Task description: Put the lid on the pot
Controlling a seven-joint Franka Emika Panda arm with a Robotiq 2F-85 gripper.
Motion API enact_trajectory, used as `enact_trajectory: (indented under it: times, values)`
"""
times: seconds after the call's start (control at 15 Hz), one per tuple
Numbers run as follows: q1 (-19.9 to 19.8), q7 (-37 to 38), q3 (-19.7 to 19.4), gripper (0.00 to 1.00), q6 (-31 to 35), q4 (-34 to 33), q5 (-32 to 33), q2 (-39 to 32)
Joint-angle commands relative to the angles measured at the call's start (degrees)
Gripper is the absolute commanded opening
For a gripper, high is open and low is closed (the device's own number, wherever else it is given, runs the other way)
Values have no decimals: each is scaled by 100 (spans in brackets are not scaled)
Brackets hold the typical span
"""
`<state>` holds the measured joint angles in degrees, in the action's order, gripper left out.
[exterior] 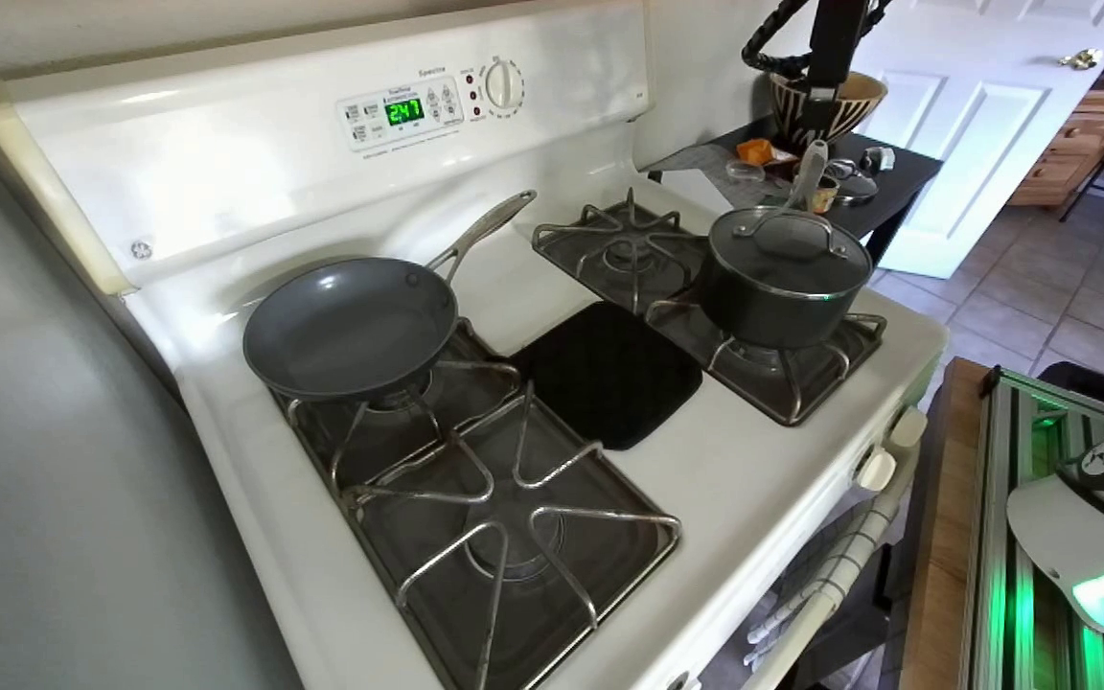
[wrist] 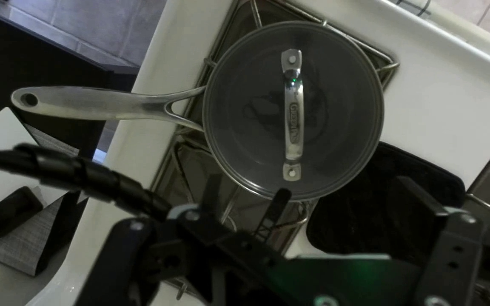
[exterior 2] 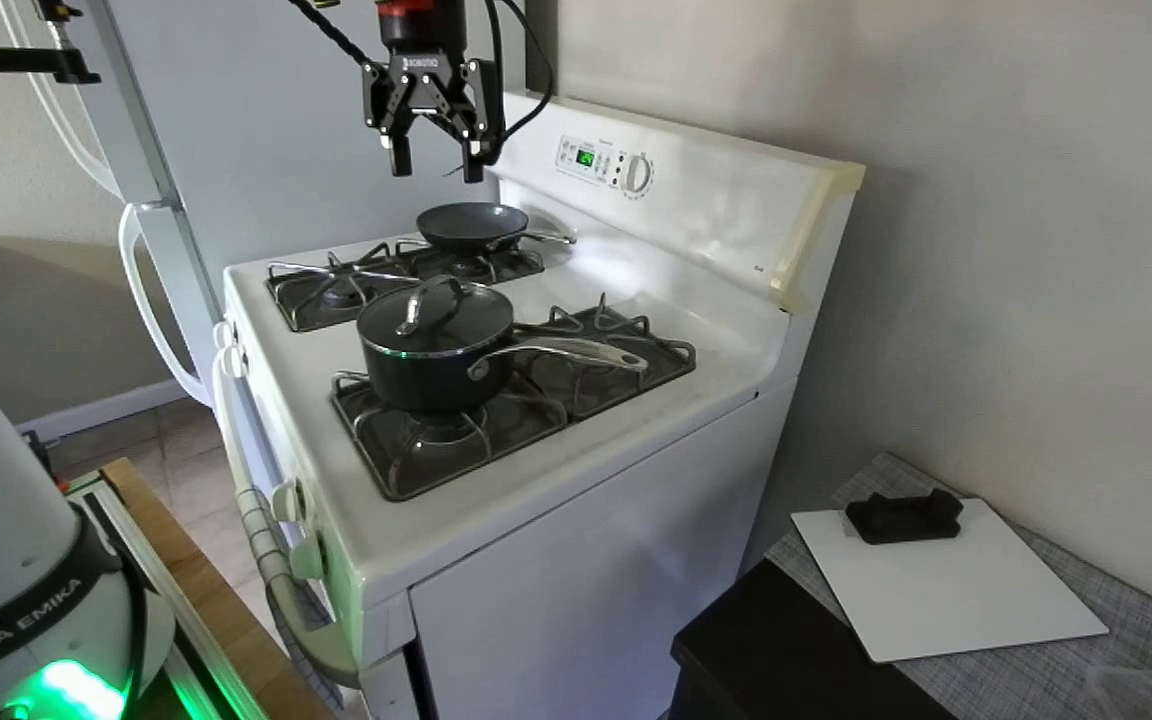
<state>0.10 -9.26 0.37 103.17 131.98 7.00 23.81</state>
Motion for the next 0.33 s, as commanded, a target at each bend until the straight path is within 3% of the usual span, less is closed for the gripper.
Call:
enact_trajectory:
  times: [0.0, 0.27]
  values:
    - [49, 16, -42, 99, -16, -12, 19, 4]
    - [49, 16, -41, 100, -15, -11, 19, -49]
